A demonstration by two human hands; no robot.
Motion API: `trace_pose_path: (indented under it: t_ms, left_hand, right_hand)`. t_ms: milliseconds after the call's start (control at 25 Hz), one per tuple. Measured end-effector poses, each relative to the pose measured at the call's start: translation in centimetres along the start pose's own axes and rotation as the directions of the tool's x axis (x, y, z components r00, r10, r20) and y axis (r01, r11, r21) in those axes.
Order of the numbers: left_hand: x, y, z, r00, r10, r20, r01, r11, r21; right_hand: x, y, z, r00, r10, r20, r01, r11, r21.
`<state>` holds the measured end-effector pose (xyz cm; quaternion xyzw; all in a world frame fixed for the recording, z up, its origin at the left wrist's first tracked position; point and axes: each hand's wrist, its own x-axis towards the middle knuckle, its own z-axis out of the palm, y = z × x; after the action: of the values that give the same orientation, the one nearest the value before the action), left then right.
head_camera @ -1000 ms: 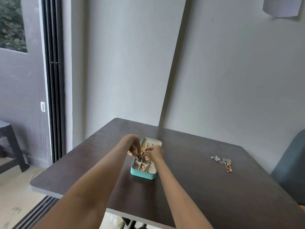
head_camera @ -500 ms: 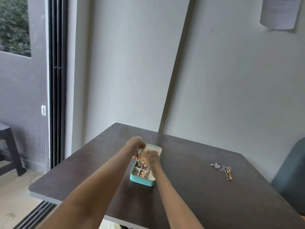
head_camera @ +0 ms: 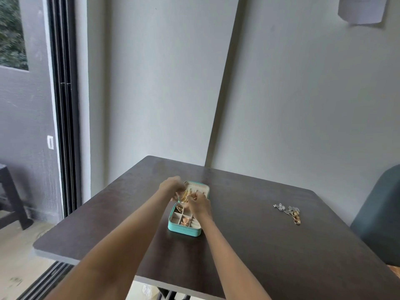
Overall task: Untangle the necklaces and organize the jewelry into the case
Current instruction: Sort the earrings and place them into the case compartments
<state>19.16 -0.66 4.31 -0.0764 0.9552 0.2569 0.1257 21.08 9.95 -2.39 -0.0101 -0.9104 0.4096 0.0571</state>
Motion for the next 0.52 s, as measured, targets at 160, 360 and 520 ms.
trace_pose_path:
  t_ms: [160, 360, 520]
  left_hand:
    - [0.1, -0.3, -0.2, 0.999, -0.013, 0.042, 0.013, 1.0, 0.008]
    - [-0.8, 1.0, 0.8, 0.996, 0.04, 0.08, -0.04, 0.999, -0.006]
    - [-0.3, 2.6, 1.9, 0.99, 0.136, -0.046, -0.135, 0.99, 0.029]
  right_hand:
    - [0.0, 0.3, 0.1, 1.0, -0.025, -0.005, 0.025, 1.0, -0.002]
    - [0.1, 0.7, 0.2, 0.999, -0.05, -0.005, 0.05, 0.998, 0.04]
    - [-0.1, 1.0, -1.4, 0.996, -0.031, -0.085, 0.041, 0.992, 0.121]
